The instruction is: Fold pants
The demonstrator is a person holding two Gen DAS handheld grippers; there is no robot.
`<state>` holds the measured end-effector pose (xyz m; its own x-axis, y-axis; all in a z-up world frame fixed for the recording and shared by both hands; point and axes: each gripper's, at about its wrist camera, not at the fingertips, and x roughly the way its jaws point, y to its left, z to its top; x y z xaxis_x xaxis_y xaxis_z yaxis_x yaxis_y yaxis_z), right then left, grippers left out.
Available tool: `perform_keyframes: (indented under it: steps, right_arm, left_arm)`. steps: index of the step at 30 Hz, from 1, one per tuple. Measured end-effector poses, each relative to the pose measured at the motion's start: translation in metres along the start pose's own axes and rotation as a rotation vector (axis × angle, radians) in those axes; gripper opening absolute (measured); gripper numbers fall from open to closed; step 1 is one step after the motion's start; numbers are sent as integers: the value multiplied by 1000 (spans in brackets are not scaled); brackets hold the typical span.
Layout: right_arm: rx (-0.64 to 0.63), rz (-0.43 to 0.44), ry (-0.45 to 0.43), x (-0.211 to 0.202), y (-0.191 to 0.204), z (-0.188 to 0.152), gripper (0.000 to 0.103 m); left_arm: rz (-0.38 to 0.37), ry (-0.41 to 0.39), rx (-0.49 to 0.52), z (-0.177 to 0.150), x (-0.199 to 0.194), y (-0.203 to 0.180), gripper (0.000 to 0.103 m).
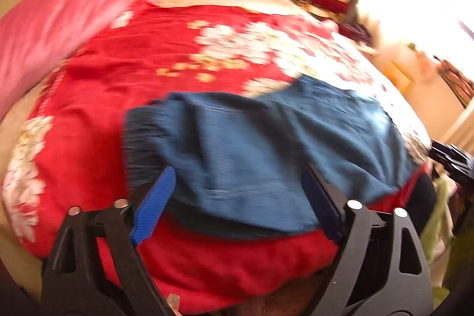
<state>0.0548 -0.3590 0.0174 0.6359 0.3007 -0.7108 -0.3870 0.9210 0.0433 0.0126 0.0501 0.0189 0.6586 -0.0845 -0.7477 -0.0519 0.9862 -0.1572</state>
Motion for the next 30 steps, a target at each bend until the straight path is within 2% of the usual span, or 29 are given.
perform_keyframes:
  steps: [1,4,8,9,10,11,12,13,15,19,22,25,27,30]
  right_arm:
    - [6,0,1,-1,0,-1,47]
    - [20,7,13,5,-4,-1,49]
    - [37,4,40,12,-8,-5,53]
    - [42,3,52,17,-9,-6,53]
    - [44,2,64,20,-10,-7,53]
    - [48,1,81,24,-11,-10,53]
    - [51,1,94,28,-11,-12,53]
    - [57,1,102,31,-13,-15,53]
    - [73,10,101,31,-16,-18,53]
    - [70,9,101,30,-15,-18,53]
    - [65,6,105,32,-14,-19,57]
    - [61,5,104,30,-13,-18,57]
    - [74,12,83,24,-13,-16,57]
    - [71,54,28,11,-7,-10,57]
  left_arm:
    - [39,3,-39,2,1,13,86]
    - [87,29,-110,3,11,32,88]
    - [79,77,-149,-1,28,38,89]
    - [81,88,-140,-2,34,34,85]
    - [83,86,-129,-5,35,34,59]
    - [109,82,-110,-5,36,32,44]
    - [133,72,-89,-5,35,29,37]
    - [125,60,-90,-5,32,31,34]
    - [123,38,-91,-3,25,36,33]
    - [170,21,-100,-1,19,51,33]
    - [154,58,-127,-6,28,60,38]
    - [143,37,-133,-6,20,58,41]
    - [150,3,-115,-2,9,52,46]
    - [155,-74,-51,7,-13,33,60]
